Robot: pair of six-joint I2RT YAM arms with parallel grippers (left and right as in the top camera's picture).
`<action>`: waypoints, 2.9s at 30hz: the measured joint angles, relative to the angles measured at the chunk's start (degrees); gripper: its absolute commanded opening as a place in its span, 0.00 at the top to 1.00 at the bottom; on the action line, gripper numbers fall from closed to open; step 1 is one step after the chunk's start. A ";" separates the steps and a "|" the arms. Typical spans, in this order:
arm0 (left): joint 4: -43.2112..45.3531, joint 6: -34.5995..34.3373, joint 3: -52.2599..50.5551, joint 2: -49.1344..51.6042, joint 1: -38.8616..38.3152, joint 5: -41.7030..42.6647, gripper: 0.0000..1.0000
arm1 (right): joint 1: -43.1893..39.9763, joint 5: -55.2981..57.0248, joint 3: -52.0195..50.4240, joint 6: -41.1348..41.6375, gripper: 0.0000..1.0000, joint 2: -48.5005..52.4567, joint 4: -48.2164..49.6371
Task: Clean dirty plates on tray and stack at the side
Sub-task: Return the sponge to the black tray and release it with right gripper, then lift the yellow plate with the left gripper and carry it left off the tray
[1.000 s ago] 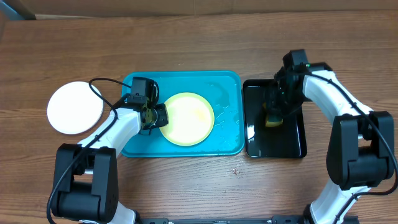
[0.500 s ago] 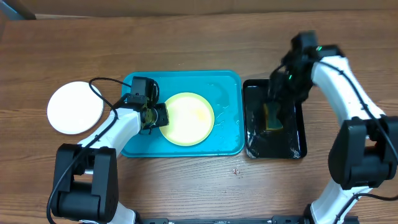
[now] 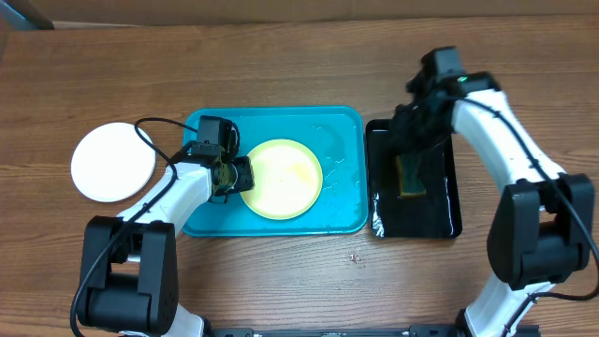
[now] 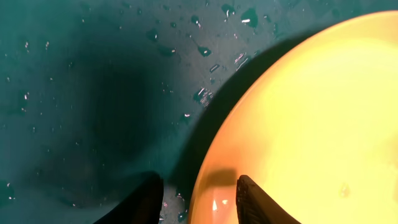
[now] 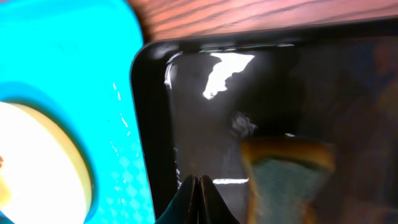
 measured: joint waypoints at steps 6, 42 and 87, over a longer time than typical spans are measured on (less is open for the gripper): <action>-0.26 0.00 0.00 0.00 0.00 0.00 0.59 | 3.52 1.01 -7.06 1.90 0.96 0.11 8.70; -0.48 0.26 0.00 0.00 0.00 0.61 0.96 | -13.22 2.21 8.70 1.77 0.36 -0.22 -7.76; -26.77 2.62 45.31 5.79 -50.56 -58.86 0.96 | -28.89 2.29 8.70 1.92 0.00 -0.24 -9.01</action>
